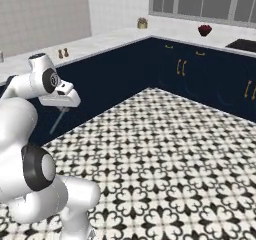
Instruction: Take a straw from the drawer in front and place it inside the glass cup on the dining counter.
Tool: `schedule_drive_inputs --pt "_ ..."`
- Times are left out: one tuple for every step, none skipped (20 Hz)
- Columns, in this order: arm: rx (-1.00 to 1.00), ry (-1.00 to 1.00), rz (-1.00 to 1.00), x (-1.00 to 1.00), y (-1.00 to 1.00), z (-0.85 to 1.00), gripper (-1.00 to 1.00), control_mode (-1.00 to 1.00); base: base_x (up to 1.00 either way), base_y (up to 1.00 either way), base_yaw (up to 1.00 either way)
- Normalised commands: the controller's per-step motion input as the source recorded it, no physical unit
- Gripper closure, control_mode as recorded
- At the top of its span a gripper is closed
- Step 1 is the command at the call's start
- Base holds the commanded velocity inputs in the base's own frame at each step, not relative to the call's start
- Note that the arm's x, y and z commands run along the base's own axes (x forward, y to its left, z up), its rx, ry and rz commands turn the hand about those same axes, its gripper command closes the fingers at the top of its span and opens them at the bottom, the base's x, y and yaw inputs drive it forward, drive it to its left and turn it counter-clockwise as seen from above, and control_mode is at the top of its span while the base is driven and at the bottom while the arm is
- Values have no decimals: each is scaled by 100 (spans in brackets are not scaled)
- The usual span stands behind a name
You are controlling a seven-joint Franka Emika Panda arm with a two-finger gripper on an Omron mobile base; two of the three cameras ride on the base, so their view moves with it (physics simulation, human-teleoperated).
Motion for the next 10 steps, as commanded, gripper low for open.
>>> schedule_drive_inputs --pt "0 0 0 0 0 0 100 100 -26 100 -22" --pt "0 0 0 0 0 0 100 100 -31 100 -23" --pt "0 0 0 0 0 0 100 100 -38 100 -25" --pt "0 0 0 0 0 0 100 100 -42 100 -26" --pt "0 0 0 0 0 0 100 100 -47 100 -27" --pt "0 0 0 0 0 0 100 100 -49 100 -28" --pt "0 0 0 0 0 0 100 100 -48 100 -28" --pt "0 0 0 0 0 0 100 100 -44 100 -28" --pt "0 0 0 0 0 0 100 100 -40 100 -29" --pt "0 0 0 0 0 0 100 100 -36 100 -29"
